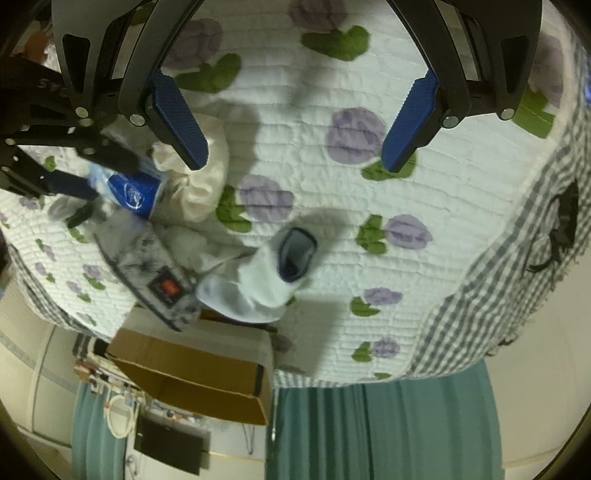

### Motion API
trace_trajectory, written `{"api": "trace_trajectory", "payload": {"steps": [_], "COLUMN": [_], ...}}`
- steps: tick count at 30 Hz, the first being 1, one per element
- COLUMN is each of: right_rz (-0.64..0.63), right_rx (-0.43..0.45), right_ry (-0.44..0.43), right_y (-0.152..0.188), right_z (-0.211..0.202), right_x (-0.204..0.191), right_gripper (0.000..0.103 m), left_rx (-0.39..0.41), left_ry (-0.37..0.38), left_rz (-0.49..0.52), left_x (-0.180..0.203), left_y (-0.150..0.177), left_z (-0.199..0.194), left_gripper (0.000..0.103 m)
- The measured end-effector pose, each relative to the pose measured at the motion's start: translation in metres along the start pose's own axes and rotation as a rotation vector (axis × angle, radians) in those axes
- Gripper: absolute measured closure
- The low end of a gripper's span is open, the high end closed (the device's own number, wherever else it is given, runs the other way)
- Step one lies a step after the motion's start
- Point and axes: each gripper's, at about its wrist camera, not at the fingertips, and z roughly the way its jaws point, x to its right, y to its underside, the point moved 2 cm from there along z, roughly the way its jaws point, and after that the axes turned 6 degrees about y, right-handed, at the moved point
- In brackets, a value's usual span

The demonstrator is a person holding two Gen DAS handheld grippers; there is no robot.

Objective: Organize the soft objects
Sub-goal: 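Grasp the blue-and-white tissue pack with the right tool while the left tool grasps the cream cloth, then carry both items over the cardboard box and open both tools to drop them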

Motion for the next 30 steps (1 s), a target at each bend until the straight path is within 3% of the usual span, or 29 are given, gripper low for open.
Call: {"api": "trace_trajectory", "payload": {"steps": [4, 14, 18, 20, 21, 24, 30], "right_rz": [0.035, 0.067, 0.085, 0.092, 0.093, 0.098, 0.092], "right_rx": [0.008, 0.003, 0.026, 0.032, 0.035, 0.054, 0.117], "right_ry": [0.028, 0.037, 0.029, 0.03, 0.027, 0.017, 0.01], "right_y": [0.006, 0.008, 0.007, 0.007, 0.008, 0.009, 0.01], "right_z": [-0.013, -0.01, -0.015, -0.018, -0.02, -0.029, -0.059], "right_x": [0.014, 0.025, 0.03, 0.031, 0.031, 0.033, 0.032], "right_gripper": [0.042, 0.046, 0.047, 0.05, 0.05, 0.054, 0.058], "left_rx": [-0.033, -0.104, -0.109, -0.12, -0.121, -0.104, -0.059], "left_ry": [0.073, 0.145, 0.174, 0.198, 0.203, 0.218, 0.227], "left_rz": [-0.002, 0.026, 0.063, 0.082, 0.09, 0.116, 0.137], "left_x": [0.012, 0.044, 0.053, 0.058, 0.059, 0.062, 0.063], "left_y": [0.005, 0.008, 0.01, 0.012, 0.013, 0.015, 0.015], "left_z": [0.007, 0.047, 0.052, 0.053, 0.053, 0.045, 0.013], "left_gripper": [0.008, 0.014, 0.057, 0.067, 0.079, 0.086, 0.087]}}
